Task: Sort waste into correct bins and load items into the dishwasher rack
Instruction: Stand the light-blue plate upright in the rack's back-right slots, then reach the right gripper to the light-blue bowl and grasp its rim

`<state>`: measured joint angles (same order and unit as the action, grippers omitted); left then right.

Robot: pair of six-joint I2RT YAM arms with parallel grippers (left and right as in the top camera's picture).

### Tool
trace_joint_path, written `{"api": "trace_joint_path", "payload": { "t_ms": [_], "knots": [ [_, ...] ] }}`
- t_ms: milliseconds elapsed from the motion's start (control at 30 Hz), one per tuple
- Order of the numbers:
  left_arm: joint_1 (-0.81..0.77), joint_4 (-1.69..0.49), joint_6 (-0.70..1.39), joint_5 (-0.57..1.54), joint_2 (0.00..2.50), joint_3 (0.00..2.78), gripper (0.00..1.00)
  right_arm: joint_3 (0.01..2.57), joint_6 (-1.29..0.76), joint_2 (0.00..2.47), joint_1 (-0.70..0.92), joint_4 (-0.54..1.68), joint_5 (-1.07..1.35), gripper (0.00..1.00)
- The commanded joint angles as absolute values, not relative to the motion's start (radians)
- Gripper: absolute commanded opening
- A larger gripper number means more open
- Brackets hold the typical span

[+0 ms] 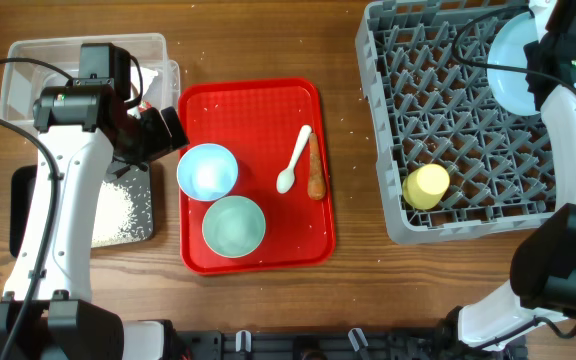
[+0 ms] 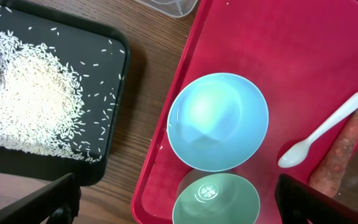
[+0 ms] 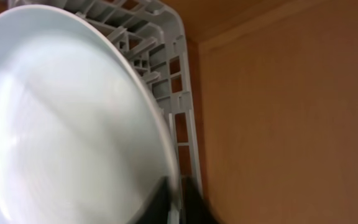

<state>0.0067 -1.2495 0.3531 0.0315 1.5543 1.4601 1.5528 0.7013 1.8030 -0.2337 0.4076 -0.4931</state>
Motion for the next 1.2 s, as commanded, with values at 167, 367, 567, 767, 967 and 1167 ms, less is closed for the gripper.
{"api": "trace_joint_path", "payload": {
  "t_ms": [167, 367, 567, 767, 967, 1167],
  "knots": [
    [0.004, -1.249, 0.355, 0.04, 1.551, 1.472, 1.0, 1.56, 0.513, 1.8, -0.223, 0.393, -0.469, 1.0],
    [0.004, -1.249, 0.355, 0.04, 1.551, 1.472, 1.0, 1.571, 0.309, 1.649, -0.18, 0.424, -0.332, 1.0],
    [0.004, -1.249, 0.355, 0.04, 1.551, 1.472, 1.0, 1.571, 0.13, 1.485, -0.098, 0.605, 0.177, 1.0],
    [0.004, -1.249, 0.355, 0.04, 1.551, 1.472, 1.0, 1.553, -0.144, 1.468, -0.038, 0.656, 0.58, 1.0],
    [0.004, -1.248, 0.355, 0.04, 1.551, 1.472, 1.0, 1.542, -0.278, 1.567, 0.208, 0.647, 0.447, 0.99],
    [0.005, -1.246, 0.342, 0.022, 1.551, 1.472, 1.0, 1.542, -0.447, 1.682, 0.416, 0.632, 0.24, 0.85]
  ]
}}
